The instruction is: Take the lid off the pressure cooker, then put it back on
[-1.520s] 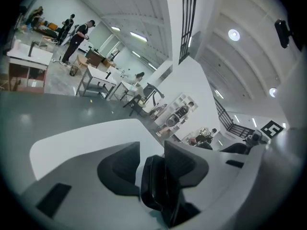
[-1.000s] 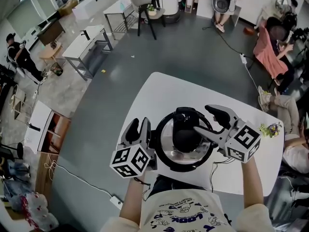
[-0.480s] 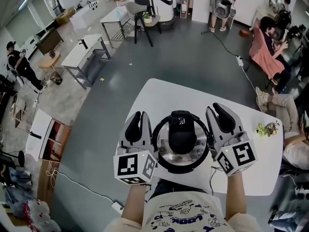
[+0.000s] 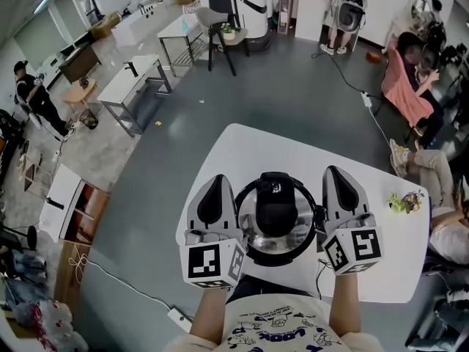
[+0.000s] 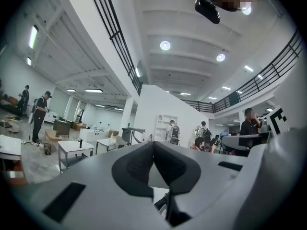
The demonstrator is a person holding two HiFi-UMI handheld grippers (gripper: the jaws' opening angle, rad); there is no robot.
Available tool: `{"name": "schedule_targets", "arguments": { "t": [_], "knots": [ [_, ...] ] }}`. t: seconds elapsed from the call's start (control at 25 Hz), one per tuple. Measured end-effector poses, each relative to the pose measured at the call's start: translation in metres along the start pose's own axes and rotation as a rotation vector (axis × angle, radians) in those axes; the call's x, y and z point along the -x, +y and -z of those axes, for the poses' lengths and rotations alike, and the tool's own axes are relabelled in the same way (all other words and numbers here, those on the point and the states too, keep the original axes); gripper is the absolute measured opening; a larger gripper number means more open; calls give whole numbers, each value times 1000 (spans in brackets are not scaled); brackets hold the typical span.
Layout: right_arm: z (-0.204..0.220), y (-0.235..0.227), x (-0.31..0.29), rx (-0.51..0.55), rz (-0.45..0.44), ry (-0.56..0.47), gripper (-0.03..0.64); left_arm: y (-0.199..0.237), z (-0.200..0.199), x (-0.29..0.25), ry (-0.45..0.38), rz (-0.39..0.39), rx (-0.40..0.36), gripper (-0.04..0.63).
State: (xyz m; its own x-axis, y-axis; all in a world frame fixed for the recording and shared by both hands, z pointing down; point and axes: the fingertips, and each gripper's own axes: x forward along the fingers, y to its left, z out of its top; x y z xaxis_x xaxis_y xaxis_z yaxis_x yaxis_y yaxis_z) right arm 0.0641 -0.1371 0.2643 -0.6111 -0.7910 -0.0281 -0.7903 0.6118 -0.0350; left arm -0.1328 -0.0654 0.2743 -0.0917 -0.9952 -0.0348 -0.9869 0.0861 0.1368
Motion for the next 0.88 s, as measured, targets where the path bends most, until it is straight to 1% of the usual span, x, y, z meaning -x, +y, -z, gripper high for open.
{"name": "schedule_targets", "arguments": {
  "t": [0.16,0.36,0.64,0.88],
  "knots": [
    [2,2,1,22,20,1,12,-2,-1,3,-2,3,-3,14],
    [8,0,-4,10,28,12,12,-3,3,-1,7,3,-11,14],
    [6,1,-4,6,18,20,12,-5,-1,-1,8,5,-10,14],
    [12,4,-2,12,14,23,12,-4,3,1,7,8,-6,14]
  ]
}}
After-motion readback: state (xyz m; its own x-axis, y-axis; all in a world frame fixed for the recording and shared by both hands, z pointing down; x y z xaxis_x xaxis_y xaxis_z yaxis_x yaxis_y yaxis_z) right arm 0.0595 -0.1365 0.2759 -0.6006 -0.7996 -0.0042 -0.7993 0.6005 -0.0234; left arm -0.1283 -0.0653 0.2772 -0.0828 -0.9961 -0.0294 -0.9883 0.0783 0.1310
